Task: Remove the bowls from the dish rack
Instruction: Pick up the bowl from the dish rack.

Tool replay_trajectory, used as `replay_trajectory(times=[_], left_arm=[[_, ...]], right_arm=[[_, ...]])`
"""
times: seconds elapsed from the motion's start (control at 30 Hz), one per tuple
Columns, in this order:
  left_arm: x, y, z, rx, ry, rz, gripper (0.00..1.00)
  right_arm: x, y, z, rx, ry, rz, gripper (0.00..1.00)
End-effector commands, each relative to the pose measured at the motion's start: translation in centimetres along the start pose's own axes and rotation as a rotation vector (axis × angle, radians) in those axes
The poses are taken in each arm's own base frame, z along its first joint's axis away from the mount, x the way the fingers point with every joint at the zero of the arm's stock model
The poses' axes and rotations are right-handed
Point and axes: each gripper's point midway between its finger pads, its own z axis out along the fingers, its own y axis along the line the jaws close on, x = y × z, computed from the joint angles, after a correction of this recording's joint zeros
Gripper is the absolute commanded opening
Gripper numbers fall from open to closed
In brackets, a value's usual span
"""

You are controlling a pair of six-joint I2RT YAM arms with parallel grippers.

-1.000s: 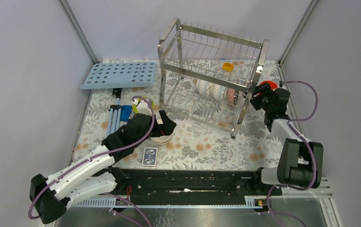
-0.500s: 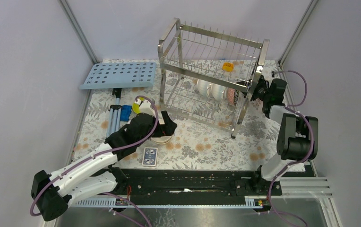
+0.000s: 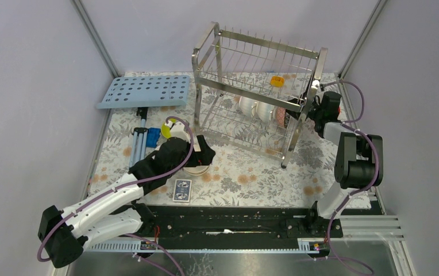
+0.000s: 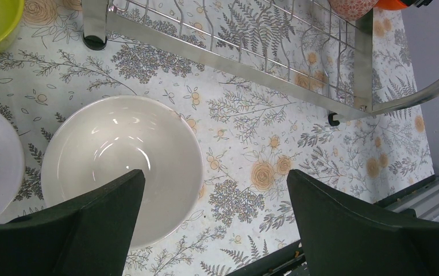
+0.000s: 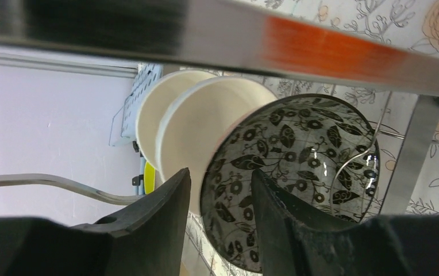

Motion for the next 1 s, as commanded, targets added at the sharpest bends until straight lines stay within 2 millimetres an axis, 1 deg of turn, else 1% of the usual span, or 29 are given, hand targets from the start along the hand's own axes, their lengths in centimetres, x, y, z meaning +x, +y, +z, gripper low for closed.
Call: replay_trajectory(times=[0.0,0.2,0.37,0.47,0.73,0.97], left_arm=[[-1.3,-0.6,0.1,0.024,-0.05,0.001,0.99],[-1.1,-0.4,0.2,0.014,-0.044,0.004,0.99],[-1.2,-0.5,0.1,0.016,-0.046,0.003,0.99],[-1.1,-0.3,0.1,0.011,-0.044,0.004,0.99],[-1.2,-0.2,0.1,0.005,-0.045,0.006,0.99],[-1.5,-0.1,-0.3,-0.004,-0.056,0.006,0.99]], right_arm=[[0.2,0.9,0.7,-0.029,0.033,-0.031,0.48],[0.6,0.9,0.8,-0.042,0.045,-0.022,0.42],[0.8,1.0,0.7,-0.056,0.05,-0.008,0.32],[0.9,1.3,0.7,-0.069,0.049,-0.002,0.25],[0.6,2.8,0.0,-0.106,0.037,-0.014,0.0],[0.0,4.5,-1.0,-0.124,0.019,-0.03,0.0]])
